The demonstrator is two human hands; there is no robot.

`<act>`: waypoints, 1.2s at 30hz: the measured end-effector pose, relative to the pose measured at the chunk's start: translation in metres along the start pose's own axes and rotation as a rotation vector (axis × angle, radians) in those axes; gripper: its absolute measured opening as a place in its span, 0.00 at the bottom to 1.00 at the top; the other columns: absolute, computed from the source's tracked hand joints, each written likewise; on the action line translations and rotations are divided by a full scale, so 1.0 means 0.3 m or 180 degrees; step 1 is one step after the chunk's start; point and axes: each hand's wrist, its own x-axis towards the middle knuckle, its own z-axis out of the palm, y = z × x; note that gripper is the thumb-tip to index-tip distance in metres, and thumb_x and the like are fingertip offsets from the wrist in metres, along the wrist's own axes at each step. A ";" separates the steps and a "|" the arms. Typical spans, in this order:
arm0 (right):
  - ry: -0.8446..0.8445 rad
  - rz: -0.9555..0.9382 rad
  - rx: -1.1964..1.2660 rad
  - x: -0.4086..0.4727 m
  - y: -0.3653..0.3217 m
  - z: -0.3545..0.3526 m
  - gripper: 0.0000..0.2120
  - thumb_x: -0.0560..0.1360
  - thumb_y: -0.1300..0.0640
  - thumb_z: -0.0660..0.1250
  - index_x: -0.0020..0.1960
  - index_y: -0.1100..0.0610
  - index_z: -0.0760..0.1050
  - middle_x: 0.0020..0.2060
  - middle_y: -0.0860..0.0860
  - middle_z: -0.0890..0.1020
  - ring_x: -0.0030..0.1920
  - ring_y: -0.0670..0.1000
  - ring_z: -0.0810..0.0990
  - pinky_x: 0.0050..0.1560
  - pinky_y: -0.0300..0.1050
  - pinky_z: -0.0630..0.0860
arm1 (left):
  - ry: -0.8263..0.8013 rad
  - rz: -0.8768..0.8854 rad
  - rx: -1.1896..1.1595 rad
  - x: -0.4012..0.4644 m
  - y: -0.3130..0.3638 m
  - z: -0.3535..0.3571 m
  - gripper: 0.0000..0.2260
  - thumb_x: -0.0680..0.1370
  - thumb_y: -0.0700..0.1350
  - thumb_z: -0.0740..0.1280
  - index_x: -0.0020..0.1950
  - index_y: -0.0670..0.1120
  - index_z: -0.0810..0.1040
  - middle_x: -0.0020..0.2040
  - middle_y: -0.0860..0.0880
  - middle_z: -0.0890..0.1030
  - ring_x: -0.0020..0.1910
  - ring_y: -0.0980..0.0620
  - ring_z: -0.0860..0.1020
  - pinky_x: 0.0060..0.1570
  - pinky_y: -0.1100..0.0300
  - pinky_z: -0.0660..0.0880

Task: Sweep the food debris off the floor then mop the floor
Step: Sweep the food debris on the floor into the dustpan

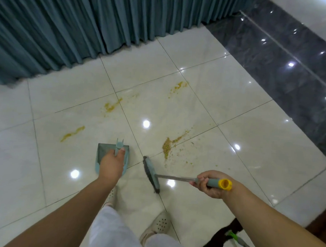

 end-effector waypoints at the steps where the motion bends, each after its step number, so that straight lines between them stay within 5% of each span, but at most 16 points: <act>1: 0.0035 -0.0034 -0.0065 -0.002 -0.018 -0.006 0.07 0.78 0.68 0.55 0.54 0.69 0.67 0.41 0.63 0.74 0.16 0.47 0.70 0.15 0.33 0.70 | 0.0005 -0.0006 0.0030 -0.003 0.002 0.005 0.18 0.81 0.54 0.58 0.53 0.38 0.74 0.47 0.38 0.80 0.46 0.39 0.80 0.44 0.49 0.78; 8: 0.0245 -0.0404 -0.0299 -0.020 -0.131 -0.002 0.13 0.78 0.69 0.54 0.62 0.66 0.62 0.43 0.63 0.73 0.15 0.46 0.68 0.15 0.32 0.69 | -0.0004 0.0100 0.0027 -0.012 0.038 0.035 0.19 0.80 0.54 0.58 0.52 0.37 0.74 0.42 0.40 0.77 0.38 0.44 0.76 0.40 0.52 0.74; 15: 0.0092 -0.0609 -0.0247 -0.095 -0.151 0.010 0.10 0.79 0.68 0.53 0.60 0.66 0.62 0.43 0.61 0.72 0.15 0.45 0.68 0.16 0.31 0.68 | -0.0115 0.0251 0.0016 0.004 0.134 0.082 0.18 0.81 0.53 0.57 0.47 0.38 0.73 0.35 0.46 0.74 0.36 0.47 0.74 0.33 0.58 0.69; 24: -0.0070 -0.0911 0.0499 -0.157 -0.183 0.001 0.06 0.78 0.68 0.55 0.55 0.66 0.66 0.43 0.62 0.74 0.17 0.45 0.69 0.16 0.32 0.69 | -0.0460 0.0614 0.0234 0.123 0.296 0.146 0.18 0.80 0.55 0.58 0.52 0.39 0.74 0.43 0.41 0.78 0.45 0.40 0.79 0.49 0.45 0.79; 31: 0.0117 -0.1224 0.1446 -0.122 -0.184 0.085 0.04 0.79 0.68 0.54 0.52 0.64 0.66 0.44 0.64 0.73 0.16 0.46 0.69 0.16 0.32 0.69 | -0.1080 0.1069 0.0521 0.329 0.424 0.147 0.16 0.81 0.54 0.58 0.50 0.41 0.73 0.47 0.40 0.79 0.47 0.40 0.79 0.48 0.48 0.77; 36: 0.0334 -0.1368 0.2221 -0.088 -0.147 0.254 0.06 0.79 0.69 0.52 0.51 0.63 0.66 0.44 0.63 0.72 0.14 0.46 0.67 0.16 0.30 0.67 | -0.1893 0.1055 0.0576 0.512 0.515 0.098 0.16 0.80 0.54 0.59 0.47 0.42 0.74 0.39 0.42 0.76 0.34 0.46 0.74 0.32 0.59 0.69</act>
